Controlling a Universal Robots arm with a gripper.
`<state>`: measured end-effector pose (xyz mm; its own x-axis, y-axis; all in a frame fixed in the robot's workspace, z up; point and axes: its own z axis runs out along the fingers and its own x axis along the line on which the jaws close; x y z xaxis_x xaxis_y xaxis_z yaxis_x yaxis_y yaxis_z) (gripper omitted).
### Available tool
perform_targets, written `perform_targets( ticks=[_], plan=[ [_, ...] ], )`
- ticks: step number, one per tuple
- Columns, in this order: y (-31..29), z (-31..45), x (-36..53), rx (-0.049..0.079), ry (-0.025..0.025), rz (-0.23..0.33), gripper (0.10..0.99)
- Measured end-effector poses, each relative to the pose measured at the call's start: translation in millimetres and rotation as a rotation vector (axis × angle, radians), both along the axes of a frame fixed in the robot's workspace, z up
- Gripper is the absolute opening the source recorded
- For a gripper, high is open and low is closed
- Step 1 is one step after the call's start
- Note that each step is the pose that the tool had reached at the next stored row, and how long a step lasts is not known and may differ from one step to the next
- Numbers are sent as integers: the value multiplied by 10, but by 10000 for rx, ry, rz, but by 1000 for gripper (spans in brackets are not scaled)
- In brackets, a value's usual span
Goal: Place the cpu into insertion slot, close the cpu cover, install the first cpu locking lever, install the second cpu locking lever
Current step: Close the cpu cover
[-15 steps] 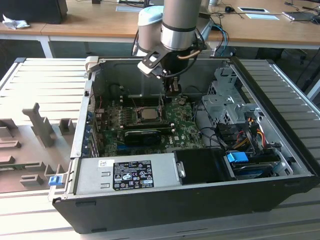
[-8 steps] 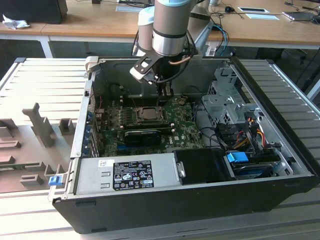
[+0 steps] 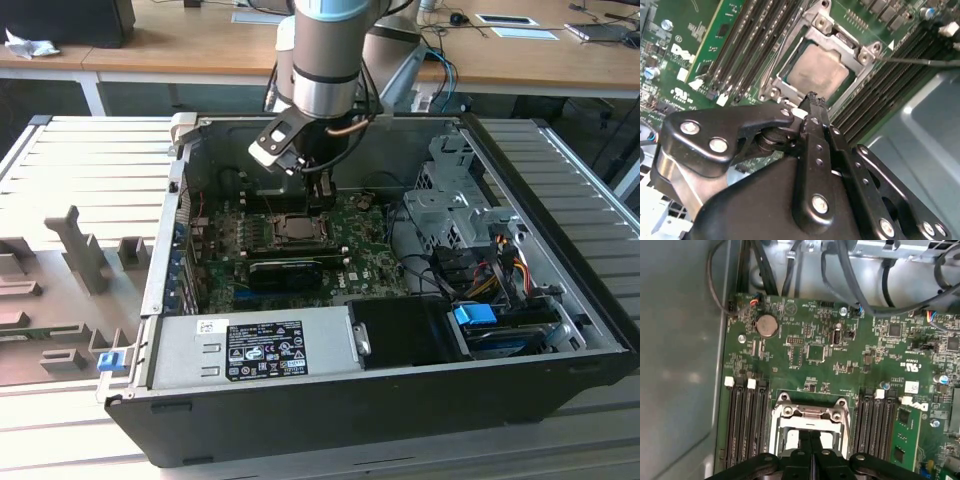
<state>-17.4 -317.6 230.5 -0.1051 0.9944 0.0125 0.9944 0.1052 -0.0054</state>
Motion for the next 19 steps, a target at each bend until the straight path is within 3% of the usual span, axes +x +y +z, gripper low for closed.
perform_targets(
  ticks=[3, 5, 6, 11, 19],
  plan=[
    [-2, -32, -104, 7, -35, 15, 106],
    [-1, -58, -236, 11, -123, 15, 106],
    [-1, -72, -266, 13, -138, 15, 106],
    [-1, -188, -333, 11, -147, 15, 106],
    [-2, -247, -384, 9, -153, 17, 106]
  ],
)
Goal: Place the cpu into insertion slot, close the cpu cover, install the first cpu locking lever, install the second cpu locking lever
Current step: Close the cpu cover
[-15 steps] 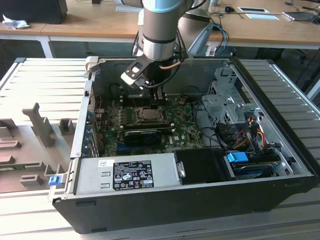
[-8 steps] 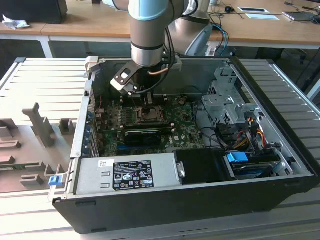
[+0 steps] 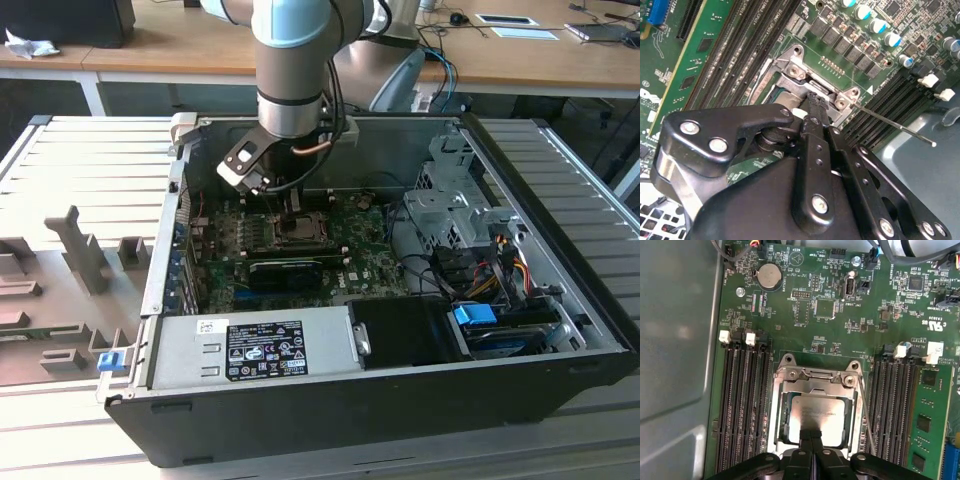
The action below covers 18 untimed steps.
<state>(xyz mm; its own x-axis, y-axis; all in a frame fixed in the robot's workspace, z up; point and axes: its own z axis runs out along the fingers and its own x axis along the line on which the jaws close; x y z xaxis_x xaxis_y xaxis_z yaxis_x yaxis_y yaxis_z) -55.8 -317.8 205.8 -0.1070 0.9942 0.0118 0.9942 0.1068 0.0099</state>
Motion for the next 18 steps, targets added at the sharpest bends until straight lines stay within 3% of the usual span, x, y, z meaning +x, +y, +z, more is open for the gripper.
perform_targets(
  ticks=[4, 10, 18],
  plan=[
    [1, -4, 0, -13, -15, -2, 106],
    [1, 73, 3, -14, -15, -2, 106],
    [0, 74, 157, -16, -4, -1, 106]
  ],
)
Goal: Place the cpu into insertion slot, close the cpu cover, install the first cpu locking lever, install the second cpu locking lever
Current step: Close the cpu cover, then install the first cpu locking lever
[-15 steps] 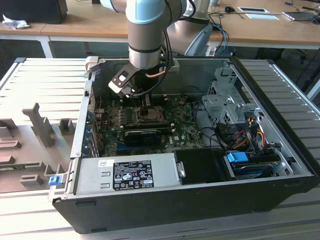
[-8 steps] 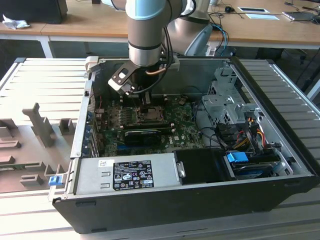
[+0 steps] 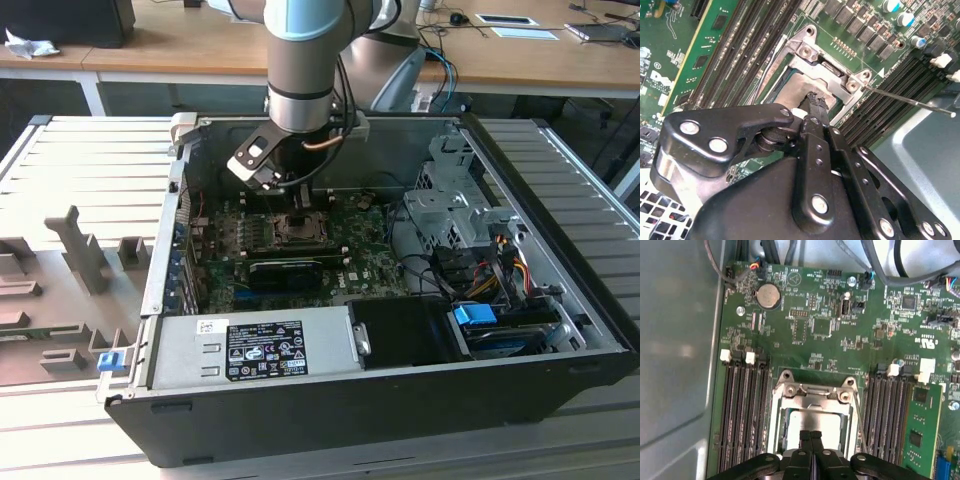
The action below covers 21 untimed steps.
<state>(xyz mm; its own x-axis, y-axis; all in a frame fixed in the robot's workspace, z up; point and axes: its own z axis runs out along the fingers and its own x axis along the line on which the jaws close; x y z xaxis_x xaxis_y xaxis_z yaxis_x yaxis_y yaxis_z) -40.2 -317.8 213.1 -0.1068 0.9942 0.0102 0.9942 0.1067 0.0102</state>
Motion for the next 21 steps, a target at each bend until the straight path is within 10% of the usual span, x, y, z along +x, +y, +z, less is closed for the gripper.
perform_targets(
  ticks=[21],
  plan=[
    [0, 136, 11, 0, 1, -1, 106]
  ],
)
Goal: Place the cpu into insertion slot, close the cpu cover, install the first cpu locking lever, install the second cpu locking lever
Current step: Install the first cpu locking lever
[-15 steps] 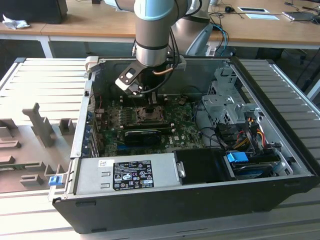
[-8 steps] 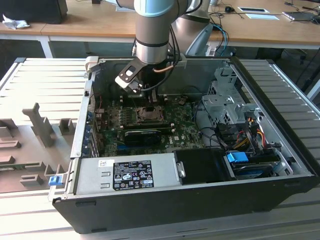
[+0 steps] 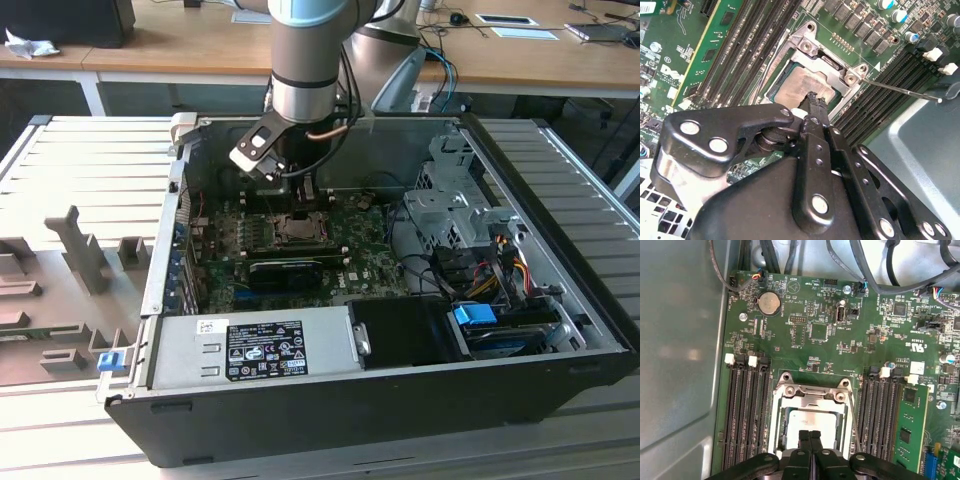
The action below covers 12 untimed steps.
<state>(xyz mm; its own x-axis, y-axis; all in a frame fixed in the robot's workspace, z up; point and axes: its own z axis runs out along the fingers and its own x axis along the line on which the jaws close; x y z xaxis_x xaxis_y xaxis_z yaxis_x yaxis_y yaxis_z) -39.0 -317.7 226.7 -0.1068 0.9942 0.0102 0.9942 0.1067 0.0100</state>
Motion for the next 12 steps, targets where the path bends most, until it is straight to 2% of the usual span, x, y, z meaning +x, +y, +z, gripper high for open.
perform_targets(
  ticks=[12],
  plan=[
    [0, 68, 0, 0, 0, 0, 106]
  ],
)
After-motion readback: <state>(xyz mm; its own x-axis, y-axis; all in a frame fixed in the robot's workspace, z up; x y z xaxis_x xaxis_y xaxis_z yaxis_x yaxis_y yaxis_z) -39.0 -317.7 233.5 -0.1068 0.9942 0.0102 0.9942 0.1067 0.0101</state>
